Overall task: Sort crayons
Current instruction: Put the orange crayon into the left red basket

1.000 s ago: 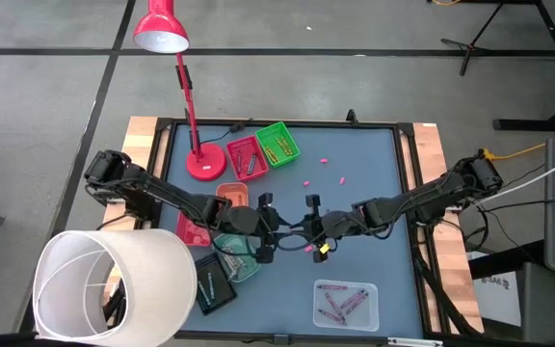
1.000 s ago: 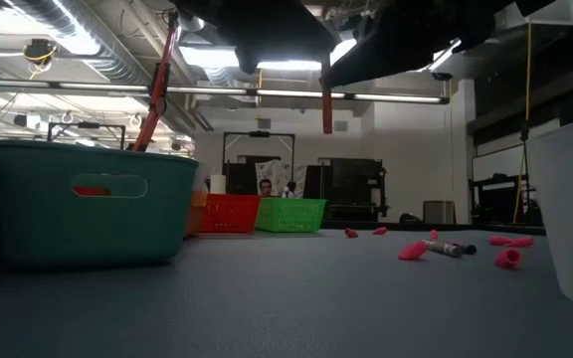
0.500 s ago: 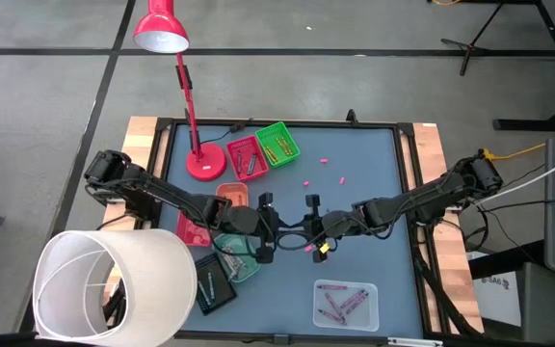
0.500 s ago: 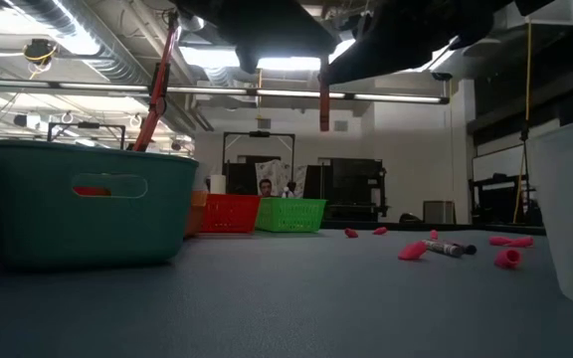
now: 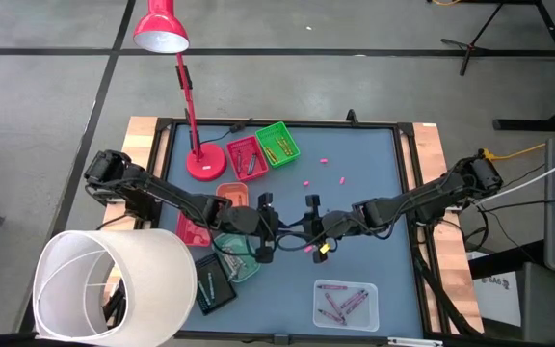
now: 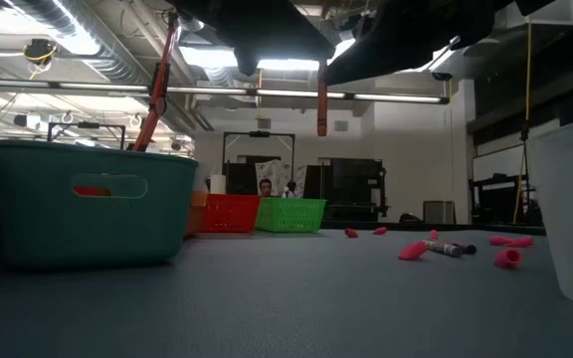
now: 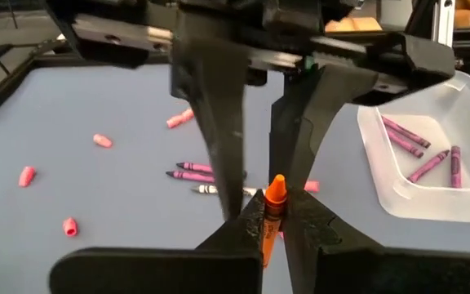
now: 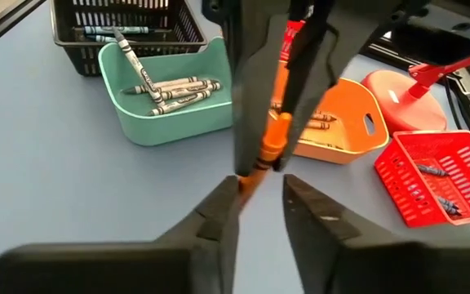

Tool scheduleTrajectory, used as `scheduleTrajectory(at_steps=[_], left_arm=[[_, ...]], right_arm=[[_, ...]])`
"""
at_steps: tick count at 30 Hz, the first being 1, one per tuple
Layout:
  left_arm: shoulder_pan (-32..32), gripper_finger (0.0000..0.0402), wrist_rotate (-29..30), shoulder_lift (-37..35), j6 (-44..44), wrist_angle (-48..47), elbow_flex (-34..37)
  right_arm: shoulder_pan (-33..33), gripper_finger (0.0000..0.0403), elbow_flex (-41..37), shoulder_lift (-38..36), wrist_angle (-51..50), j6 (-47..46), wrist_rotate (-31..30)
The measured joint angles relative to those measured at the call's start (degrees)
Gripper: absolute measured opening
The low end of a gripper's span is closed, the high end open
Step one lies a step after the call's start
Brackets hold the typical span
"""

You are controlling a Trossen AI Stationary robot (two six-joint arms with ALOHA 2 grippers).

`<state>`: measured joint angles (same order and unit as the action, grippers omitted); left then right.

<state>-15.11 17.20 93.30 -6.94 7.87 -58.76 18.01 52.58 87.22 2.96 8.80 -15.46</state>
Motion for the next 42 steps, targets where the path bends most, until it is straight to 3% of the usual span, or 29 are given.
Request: scheduleTrajectory(at_steps=[9,23,32,35,42], left_arm=[[0.0,0.0011,-0.9,-6.1,-7.4,-12.7,0.0],[0.0,0.0012,-1.9,-19.7,-26.7,-48.9,0.0],[0.0,0.0012,-2.3,-21.0,-40.2,-70.9,0.0],[0.0,0.0012,-3.0,-20.8,-44.3,-75.1,0.1],[-0.1,0.0012,-3.0,-20.8,-48.2,-74.7,4.1]], right_arm=[[0.0,0.0161,0.0,0.0,-3.0,0.0,0.0],[0.0,0.0162,0.0,0.0,-8.0,0.0,0.0],[0.0,0.0162,0.0,0.0,-10.7,0.0,0.0],[0.0,0.0162,0.0,0.0,-12.5,0.0,0.0],[0.0,0.0162,0.0,0.0,-20.8,0.0,0.0]])
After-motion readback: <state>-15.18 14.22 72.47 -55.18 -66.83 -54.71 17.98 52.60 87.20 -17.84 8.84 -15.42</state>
